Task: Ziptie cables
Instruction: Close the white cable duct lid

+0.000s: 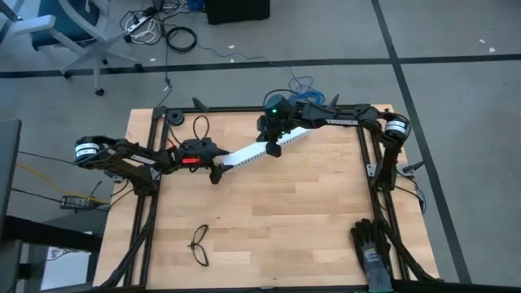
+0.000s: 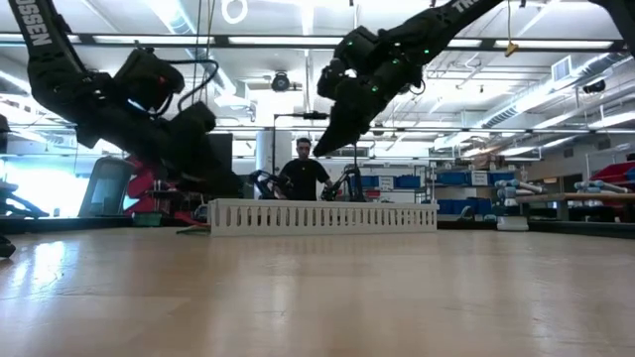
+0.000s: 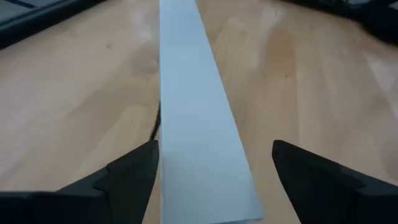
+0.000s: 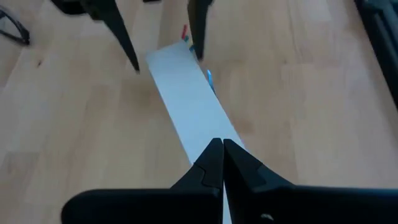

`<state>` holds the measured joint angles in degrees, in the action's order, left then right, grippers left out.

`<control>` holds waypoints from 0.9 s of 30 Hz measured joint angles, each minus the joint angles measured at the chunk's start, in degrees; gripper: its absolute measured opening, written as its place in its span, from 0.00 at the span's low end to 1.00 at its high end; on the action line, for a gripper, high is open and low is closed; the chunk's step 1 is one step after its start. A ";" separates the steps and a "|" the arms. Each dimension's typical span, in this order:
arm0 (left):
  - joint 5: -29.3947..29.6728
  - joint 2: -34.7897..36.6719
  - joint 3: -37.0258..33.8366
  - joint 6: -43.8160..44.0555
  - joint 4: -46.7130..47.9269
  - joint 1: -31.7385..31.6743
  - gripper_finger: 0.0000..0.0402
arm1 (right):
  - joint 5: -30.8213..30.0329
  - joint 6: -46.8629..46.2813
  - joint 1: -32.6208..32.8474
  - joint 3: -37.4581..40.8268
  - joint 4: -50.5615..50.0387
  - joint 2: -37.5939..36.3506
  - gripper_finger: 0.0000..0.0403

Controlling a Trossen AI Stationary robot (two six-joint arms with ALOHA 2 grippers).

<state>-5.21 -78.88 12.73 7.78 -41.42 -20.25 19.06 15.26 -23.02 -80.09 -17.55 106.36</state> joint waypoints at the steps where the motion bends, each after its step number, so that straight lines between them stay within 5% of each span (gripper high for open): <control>1: -0.10 0.84 -0.05 -0.06 0.34 0.00 0.81 | -0.01 -0.02 -0.17 0.81 0.12 -0.83 0.00; 12: 2.77 7.38 -0.09 -4.75 2.26 -0.04 0.78 | -1.10 -7.15 -2.59 16.67 15.11 -9.00 0.00; 27: -2.80 7.57 -0.09 2.04 14.86 0.02 0.78 | -2.42 -8.77 -1.80 17.94 18.62 -7.15 0.00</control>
<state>-8.01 -71.31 12.64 9.82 -26.56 -20.23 16.64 6.49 -24.82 -62.15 1.07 99.22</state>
